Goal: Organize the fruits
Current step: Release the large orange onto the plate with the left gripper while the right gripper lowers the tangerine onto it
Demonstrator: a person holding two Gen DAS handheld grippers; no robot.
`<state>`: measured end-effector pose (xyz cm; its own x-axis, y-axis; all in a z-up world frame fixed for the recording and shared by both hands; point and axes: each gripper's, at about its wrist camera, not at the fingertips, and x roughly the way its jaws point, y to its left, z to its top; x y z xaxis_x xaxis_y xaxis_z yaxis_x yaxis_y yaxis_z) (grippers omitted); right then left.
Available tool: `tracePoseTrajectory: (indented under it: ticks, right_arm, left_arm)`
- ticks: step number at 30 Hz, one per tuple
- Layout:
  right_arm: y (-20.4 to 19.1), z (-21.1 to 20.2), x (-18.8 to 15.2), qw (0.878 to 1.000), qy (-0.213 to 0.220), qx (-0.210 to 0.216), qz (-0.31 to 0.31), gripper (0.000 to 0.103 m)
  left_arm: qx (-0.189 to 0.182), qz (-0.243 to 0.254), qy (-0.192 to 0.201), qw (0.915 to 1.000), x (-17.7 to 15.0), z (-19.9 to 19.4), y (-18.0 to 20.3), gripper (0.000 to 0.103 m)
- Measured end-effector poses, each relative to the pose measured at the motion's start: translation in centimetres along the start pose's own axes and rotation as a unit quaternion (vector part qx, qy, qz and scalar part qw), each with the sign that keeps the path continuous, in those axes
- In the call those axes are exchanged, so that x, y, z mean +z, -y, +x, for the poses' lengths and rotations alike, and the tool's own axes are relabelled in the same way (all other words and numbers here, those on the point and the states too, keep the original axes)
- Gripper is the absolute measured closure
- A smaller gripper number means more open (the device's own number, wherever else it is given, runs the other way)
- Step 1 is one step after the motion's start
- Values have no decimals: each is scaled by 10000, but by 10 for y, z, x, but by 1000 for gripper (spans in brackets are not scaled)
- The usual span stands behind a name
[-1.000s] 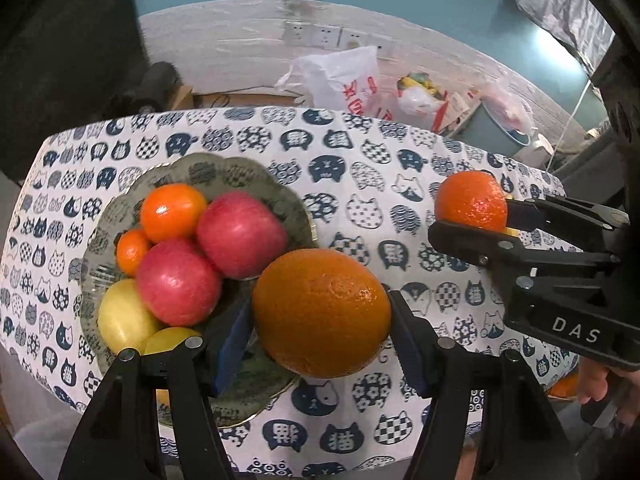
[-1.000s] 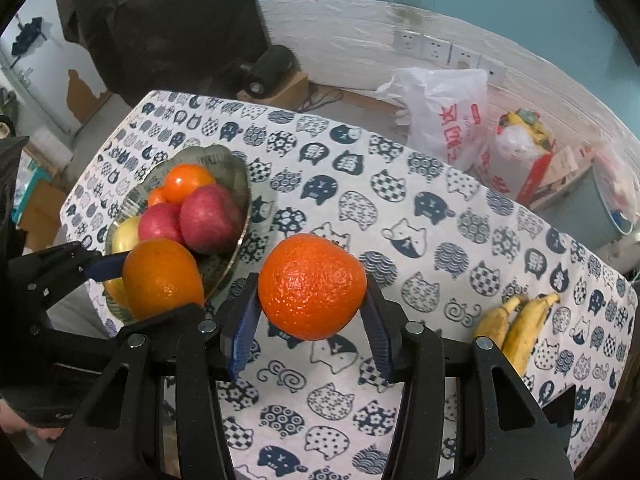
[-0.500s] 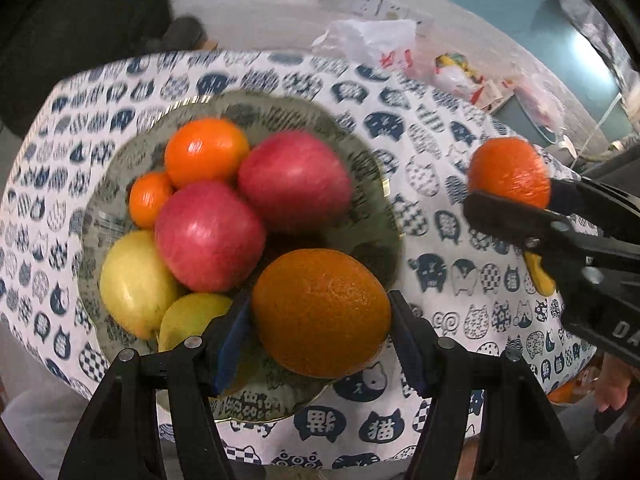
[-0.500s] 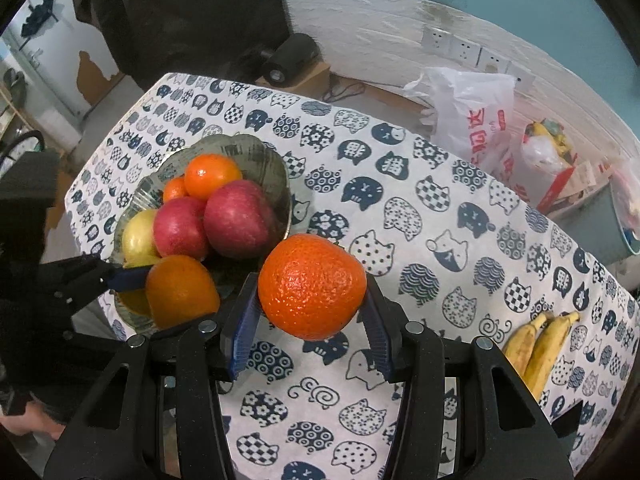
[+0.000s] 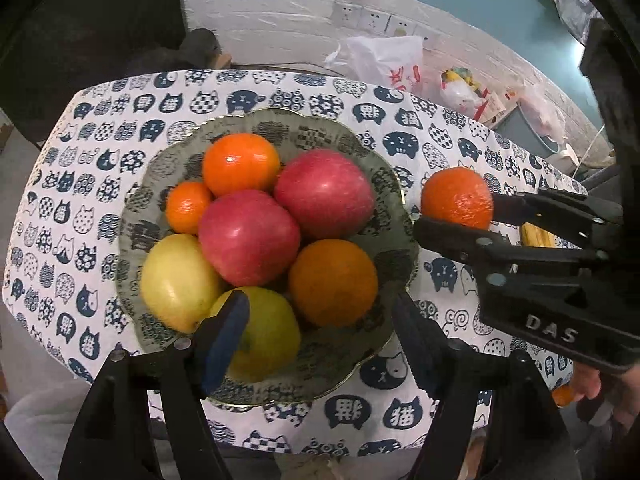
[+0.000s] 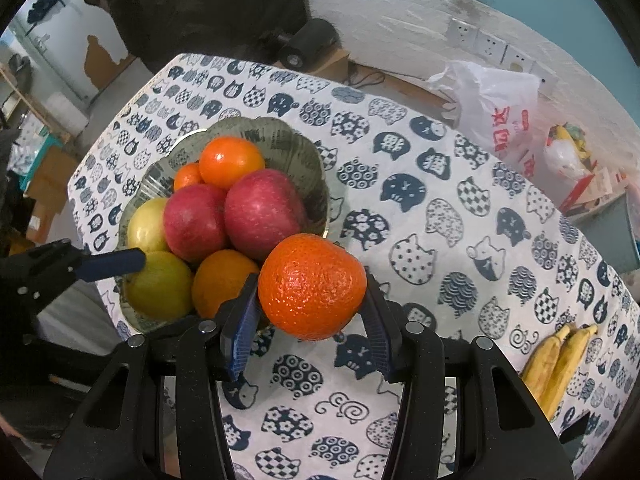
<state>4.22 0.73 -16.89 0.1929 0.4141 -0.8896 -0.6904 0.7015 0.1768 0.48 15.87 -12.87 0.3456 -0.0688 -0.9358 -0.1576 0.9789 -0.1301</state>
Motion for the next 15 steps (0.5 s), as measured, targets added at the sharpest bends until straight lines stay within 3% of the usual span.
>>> tracePoseTrajectory:
  ticks: [15]
  right_arm:
    - [-28,18,30,9999,20,23,-143,55]
  left_arm:
    - [60,-730,269,9970,-4,-15,-62,28]
